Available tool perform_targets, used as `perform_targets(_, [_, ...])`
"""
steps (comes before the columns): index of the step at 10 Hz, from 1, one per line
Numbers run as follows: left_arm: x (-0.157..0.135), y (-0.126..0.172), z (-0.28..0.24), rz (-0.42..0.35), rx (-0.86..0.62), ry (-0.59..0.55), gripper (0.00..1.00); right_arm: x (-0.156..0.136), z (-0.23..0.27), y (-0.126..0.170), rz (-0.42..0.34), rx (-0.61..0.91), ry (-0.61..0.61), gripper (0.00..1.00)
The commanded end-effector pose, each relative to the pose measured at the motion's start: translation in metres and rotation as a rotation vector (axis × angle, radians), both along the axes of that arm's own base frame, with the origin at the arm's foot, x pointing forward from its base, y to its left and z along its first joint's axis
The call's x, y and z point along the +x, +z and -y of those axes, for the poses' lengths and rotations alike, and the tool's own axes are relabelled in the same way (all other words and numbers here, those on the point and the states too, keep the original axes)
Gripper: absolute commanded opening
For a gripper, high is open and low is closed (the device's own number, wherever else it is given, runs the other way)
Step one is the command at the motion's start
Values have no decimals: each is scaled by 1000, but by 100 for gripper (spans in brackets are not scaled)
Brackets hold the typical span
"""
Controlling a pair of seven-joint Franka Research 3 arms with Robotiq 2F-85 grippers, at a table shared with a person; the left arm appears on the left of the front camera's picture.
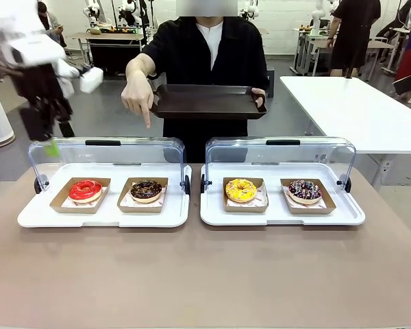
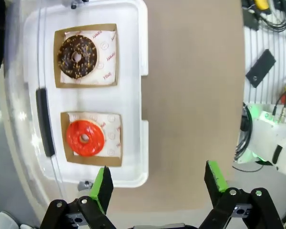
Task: Provide the desired donut to the person.
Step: Pick up and lift the Paper togo box containing the Donut pointed at by the person.
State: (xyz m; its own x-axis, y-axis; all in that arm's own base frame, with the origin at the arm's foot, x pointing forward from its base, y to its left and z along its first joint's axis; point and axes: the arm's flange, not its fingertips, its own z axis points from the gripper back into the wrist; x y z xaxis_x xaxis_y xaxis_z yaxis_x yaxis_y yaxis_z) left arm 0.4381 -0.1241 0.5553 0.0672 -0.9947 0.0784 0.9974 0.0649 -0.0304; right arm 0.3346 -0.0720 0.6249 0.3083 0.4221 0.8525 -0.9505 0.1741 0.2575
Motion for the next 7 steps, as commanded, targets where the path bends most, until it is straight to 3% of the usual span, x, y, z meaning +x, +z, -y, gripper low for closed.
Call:
perform_targets(1, [-7, -23, 19, 50, -5, 20, 100, 0, 1, 0, -1, 12, 9, 100])
perform_targets(4, [-9, -42, 31, 105, -39, 40, 100, 0, 1, 0, -1, 12, 9, 100])
perform_targets(5, [-12, -36, 23, 4, -41, 29, 100, 0, 1, 0, -1, 12, 9, 100])
perform_targets(6, [-3, -41, 36, 87, -22, 12, 100, 0, 1, 0, -1, 12, 9, 100])
perform_targets(7, [-3, -41, 36, 87, -22, 12, 100, 0, 1, 0, -1, 12, 9, 100])
